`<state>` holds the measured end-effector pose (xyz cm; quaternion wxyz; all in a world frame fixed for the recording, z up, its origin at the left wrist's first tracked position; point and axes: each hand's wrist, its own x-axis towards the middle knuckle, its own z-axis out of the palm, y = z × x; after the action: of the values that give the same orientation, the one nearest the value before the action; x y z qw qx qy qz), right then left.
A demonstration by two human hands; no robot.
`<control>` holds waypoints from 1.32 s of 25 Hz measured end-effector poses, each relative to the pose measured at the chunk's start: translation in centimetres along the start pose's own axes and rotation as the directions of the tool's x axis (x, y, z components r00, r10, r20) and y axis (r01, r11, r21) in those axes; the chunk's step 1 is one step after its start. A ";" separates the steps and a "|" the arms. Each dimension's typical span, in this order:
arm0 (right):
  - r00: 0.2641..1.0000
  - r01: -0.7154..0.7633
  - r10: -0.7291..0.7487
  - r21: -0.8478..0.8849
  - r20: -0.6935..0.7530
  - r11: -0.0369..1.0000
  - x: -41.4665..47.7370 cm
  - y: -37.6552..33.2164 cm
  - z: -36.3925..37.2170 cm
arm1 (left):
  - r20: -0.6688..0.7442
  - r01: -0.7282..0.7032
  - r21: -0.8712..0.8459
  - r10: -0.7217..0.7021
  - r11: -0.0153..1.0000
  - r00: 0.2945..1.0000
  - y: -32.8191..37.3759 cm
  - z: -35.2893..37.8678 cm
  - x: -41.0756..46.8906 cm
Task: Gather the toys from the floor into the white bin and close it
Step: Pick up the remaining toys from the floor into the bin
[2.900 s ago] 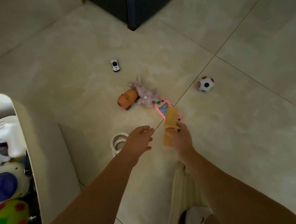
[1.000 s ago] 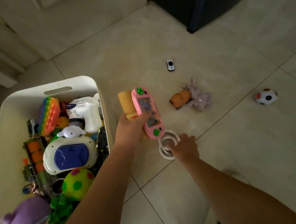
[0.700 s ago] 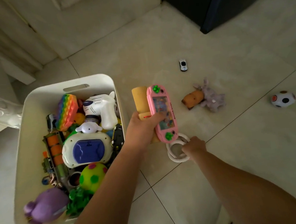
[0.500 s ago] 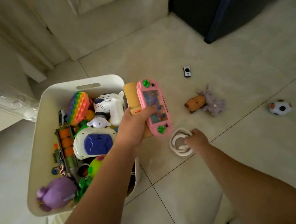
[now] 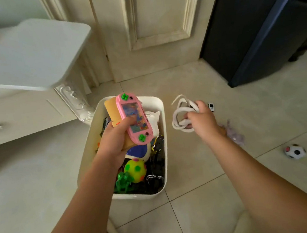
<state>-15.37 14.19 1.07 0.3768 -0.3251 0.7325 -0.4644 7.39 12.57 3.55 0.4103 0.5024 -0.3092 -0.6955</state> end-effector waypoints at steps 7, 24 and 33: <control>0.942 -0.060 0.060 -0.009 0.330 0.998 -4.3 -3.3 8.8 | -0.193 -0.014 -0.033 0.007 0.999 0.981 2.6 -7.3 -1.5; 0.588 0.800 -0.242 -0.508 0.772 0.320 -8.2 3.8 18.8 | -0.171 0.065 0.035 -0.058 0.997 0.983 1.5 -12.2 -1.0; 0.864 -0.151 0.163 -0.064 0.476 0.986 -5.0 -0.5 16.0 | -0.256 0.129 0.272 -0.057 0.954 0.965 -1.8 -8.7 2.0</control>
<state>0.89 11.23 -1.79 0.5789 -0.3740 0.6461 -0.3280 14.87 11.50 -1.47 0.3351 0.6525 -0.3292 -0.5946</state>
